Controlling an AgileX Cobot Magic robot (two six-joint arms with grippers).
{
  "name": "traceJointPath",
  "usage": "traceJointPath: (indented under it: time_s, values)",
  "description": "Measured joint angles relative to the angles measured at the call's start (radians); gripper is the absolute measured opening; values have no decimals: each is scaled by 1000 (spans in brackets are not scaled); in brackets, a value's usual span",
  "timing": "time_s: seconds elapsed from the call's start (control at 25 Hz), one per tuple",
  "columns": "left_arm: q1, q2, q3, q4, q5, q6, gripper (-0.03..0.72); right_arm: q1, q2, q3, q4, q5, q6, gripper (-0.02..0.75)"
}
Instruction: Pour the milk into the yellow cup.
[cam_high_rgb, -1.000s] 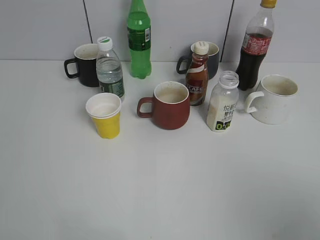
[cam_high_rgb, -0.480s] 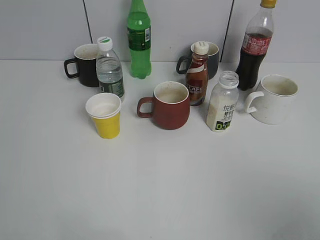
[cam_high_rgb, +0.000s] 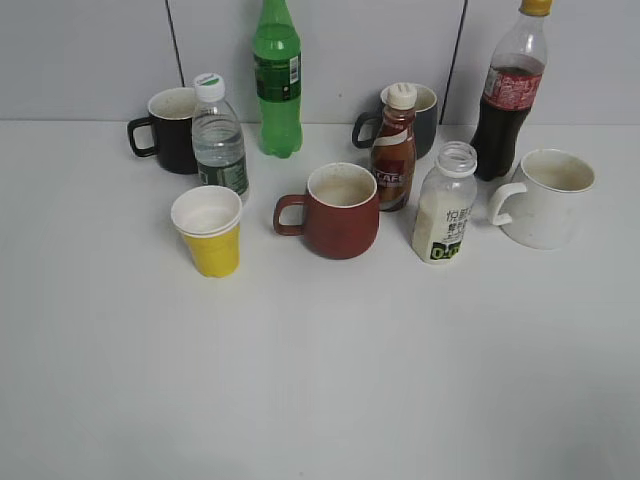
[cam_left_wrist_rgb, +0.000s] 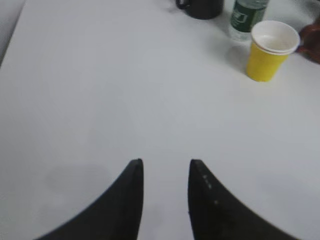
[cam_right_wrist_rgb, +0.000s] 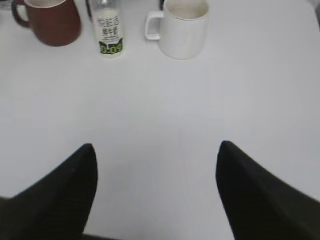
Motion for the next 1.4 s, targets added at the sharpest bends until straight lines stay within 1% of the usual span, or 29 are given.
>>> traceJointPath:
  time_s: [0.08,0.12,0.16,0.2,0.36,0.44,0.56,1.4]
  values:
    - [55,-13,0,1,0,0,237,-57,-23,0,0,0,0,554]
    - [55,-13,0,1,0,0,237,-77,-40,0,0,0,0,554]
    - [82,-40,0,1,-1,0,237,-91,-56,0,0,0,0,554]
    - [90,-55,0,1,-1,0,237,-101,-65,0,0,-1,0,554]
    - [104,-117,0,1,0,0,237,-110,-70,1,0,-1,0,554]
    - [121,-164,0,4,-1,0,237,-110,-70,2,0,-1,0,554]
    - [147,-168,0,7,-1,0,237,-110,-70,2,0,-1,0,554]
    - [155,-169,0,8,-1,0,237,-110,-71,2,0,0,0,554]
